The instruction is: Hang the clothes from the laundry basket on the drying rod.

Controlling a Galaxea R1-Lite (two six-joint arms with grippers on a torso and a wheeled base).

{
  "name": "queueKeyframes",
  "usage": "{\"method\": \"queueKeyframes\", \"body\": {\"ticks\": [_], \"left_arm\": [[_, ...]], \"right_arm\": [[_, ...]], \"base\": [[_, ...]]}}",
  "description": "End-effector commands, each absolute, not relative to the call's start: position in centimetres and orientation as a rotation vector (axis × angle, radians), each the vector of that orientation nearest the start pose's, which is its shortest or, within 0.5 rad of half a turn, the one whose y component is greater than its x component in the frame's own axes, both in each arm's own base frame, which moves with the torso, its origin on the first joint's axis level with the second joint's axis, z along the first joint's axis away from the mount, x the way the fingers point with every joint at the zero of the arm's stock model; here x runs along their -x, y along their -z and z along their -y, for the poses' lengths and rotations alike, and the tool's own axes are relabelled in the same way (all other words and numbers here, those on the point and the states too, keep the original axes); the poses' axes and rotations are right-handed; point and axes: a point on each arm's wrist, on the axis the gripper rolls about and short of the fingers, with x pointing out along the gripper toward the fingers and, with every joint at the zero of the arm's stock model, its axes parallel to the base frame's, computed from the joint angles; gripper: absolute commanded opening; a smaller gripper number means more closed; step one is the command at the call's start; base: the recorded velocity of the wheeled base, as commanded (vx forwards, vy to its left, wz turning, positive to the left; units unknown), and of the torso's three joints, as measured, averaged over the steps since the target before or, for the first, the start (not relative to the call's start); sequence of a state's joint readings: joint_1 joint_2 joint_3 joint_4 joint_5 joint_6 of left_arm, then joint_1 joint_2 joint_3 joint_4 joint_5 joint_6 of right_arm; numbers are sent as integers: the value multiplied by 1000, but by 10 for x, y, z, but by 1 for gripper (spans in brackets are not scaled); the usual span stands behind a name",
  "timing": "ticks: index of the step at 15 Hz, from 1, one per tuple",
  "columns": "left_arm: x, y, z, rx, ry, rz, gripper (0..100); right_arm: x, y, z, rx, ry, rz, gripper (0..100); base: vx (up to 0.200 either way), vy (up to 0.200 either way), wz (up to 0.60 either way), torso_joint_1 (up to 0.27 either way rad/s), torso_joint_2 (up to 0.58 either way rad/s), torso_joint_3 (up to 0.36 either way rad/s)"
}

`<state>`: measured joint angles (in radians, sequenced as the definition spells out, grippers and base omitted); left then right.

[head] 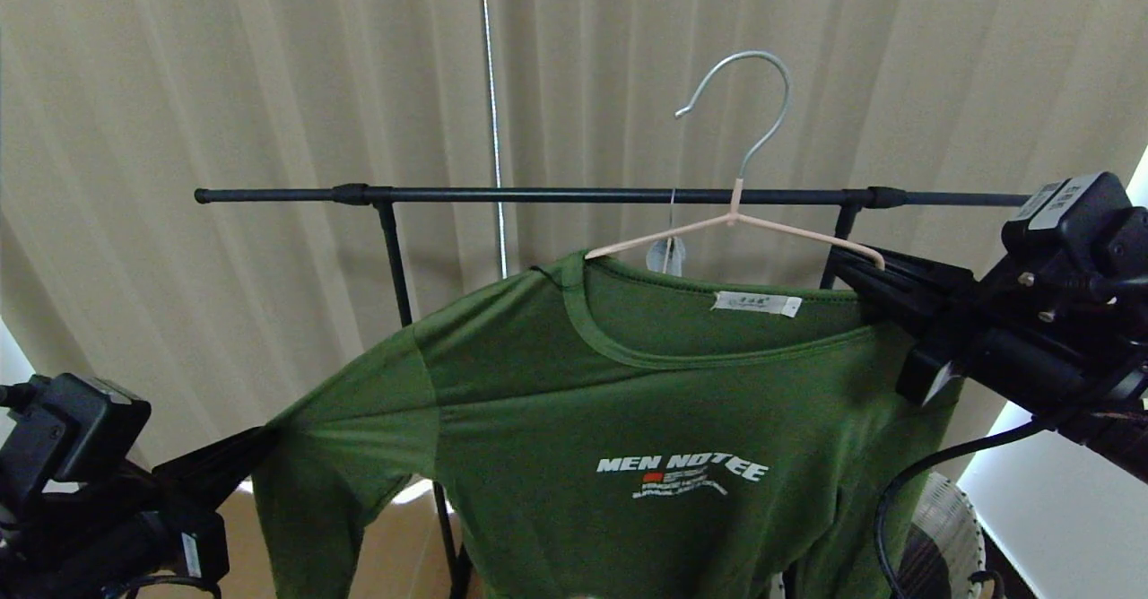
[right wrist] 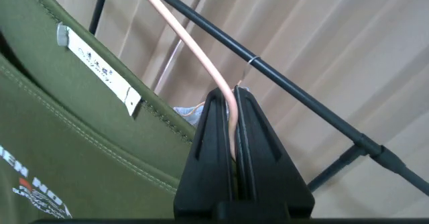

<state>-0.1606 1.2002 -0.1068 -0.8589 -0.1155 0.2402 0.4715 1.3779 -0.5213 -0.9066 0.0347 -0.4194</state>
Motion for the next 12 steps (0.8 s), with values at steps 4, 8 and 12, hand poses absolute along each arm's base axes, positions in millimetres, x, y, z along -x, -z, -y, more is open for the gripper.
{"method": "queueKeyframes", "body": {"ticks": [4,8,12], "left_arm": [[-134,-138,25,-241,303,-186,100],[-128,-140,25,-237,337,-159,100],[-117,-150,23,-233,329,-79,100]], "right_arm": [[-194,-217,-99,402,-485,149,0],[-195,-209,-91,425,-353,51,0],[-187,-211,-59,477,-192,-45,0]], "base": [[0,0,0,0,0,0],[0,0,0,0,0,0],[0,0,0,0,0,0]]}}
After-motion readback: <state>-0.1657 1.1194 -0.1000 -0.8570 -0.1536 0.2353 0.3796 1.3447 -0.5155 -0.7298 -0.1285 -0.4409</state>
